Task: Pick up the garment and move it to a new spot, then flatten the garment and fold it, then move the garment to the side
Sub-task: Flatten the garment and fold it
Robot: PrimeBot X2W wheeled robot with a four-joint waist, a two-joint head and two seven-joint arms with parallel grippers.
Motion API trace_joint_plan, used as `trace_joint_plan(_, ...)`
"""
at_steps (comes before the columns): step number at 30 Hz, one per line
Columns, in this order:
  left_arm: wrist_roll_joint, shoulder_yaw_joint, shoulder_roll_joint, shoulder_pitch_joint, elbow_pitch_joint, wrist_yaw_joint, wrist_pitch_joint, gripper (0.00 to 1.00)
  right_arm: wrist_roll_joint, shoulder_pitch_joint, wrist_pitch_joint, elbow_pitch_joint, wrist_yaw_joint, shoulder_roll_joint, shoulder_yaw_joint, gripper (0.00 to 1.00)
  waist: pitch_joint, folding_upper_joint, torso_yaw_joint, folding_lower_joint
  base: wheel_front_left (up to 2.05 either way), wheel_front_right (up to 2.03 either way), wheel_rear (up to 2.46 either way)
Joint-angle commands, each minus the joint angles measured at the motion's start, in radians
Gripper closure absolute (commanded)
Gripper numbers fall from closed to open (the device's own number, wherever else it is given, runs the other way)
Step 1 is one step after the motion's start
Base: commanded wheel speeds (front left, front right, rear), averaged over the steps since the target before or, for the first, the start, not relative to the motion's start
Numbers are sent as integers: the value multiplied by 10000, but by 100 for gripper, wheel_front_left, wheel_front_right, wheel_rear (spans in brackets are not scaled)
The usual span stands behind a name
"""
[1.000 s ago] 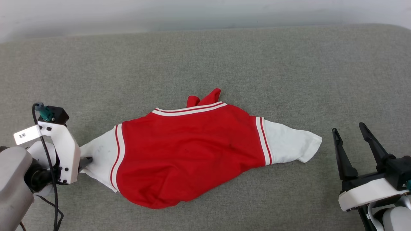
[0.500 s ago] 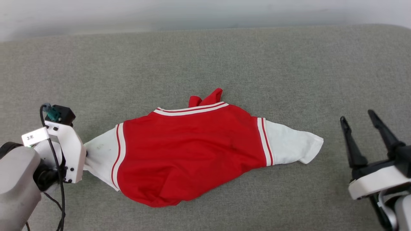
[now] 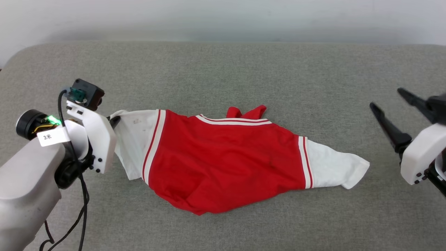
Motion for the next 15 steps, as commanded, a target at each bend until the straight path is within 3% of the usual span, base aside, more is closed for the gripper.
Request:
trace_joint_plan(1, 80, -28, -13, -123, -112, 79, -14, 100, 269, -200, 384, 35, -14, -199, 240, 0, 45, -1, 84, -1, 0, 0, 0)
trace_joint_plan(9, 335, -89, -55, -256, -1111, 411, -102, 100, 2760, -1253, 4798, 207, -14, -1693, 2446, 0, 410, -1, 478, -1, 0, 0, 0)
trace_joint_plan(15, 436, -88, -118, -442, -1490, 541, -131, 100, 3101, -1797, 5992, 534, -14, -1926, 3409, 0, 853, -1, 752, -1, 0, 0, 0)
